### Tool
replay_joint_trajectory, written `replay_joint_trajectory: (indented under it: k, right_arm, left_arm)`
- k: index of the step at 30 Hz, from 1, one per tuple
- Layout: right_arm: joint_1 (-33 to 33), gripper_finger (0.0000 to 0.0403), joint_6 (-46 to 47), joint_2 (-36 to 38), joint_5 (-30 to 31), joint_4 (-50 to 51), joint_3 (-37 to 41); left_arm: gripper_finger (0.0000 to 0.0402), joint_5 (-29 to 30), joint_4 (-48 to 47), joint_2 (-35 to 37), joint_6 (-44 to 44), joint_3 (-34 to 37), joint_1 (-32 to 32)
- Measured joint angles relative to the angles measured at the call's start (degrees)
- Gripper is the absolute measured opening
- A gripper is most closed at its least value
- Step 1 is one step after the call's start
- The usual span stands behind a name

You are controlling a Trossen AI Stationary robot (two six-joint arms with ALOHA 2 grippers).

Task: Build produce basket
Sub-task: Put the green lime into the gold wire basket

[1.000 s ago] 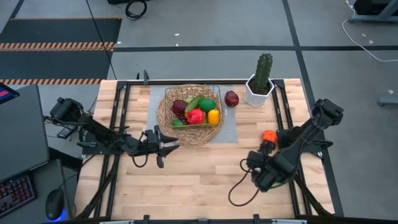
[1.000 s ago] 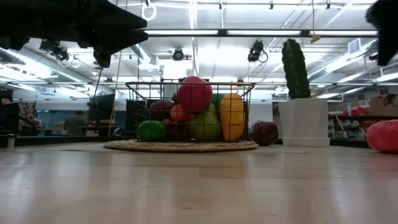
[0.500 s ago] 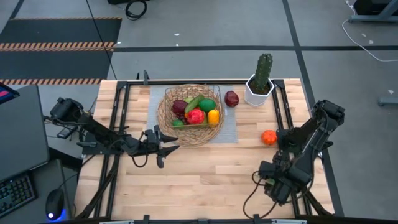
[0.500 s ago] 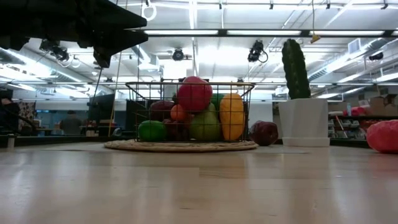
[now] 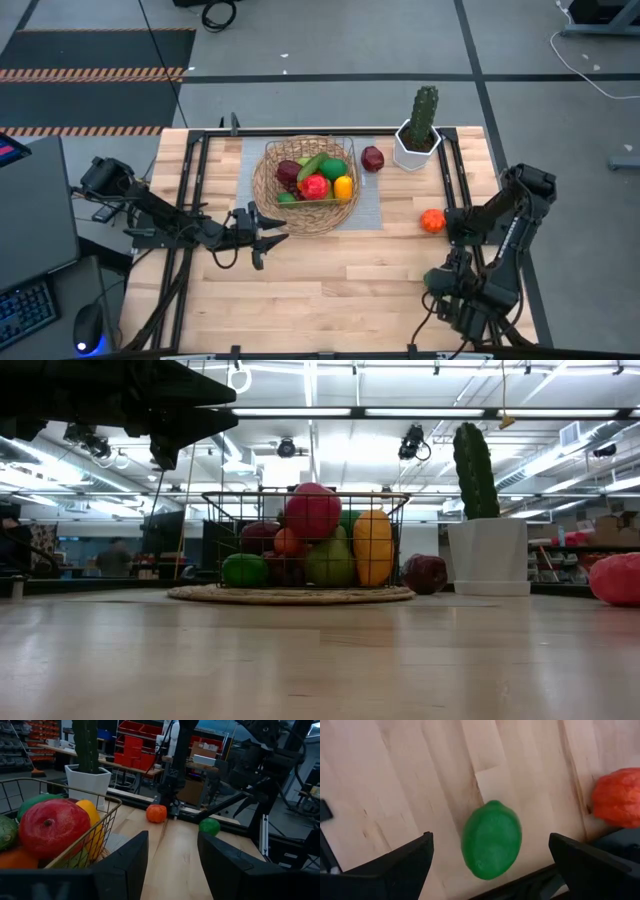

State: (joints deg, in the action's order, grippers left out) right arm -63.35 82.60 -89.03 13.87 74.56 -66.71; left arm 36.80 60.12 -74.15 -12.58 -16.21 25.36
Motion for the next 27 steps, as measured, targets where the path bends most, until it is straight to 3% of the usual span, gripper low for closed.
replay_joint_trajectory:
  k: [18,27]
  right_arm:
    - [-4.6,0.04,11.7,0.0,1.5,-5.8,8.7]
    - [-4.6,0.04,12.3,0.0,1.3,-11.3,13.4]
  left_arm:
    - [0.0174,0.0,0.0,0.0,0.0,0.0,0.0]
    - [0.0176,0.0,0.0,0.0,-0.2,0.0,0.0]
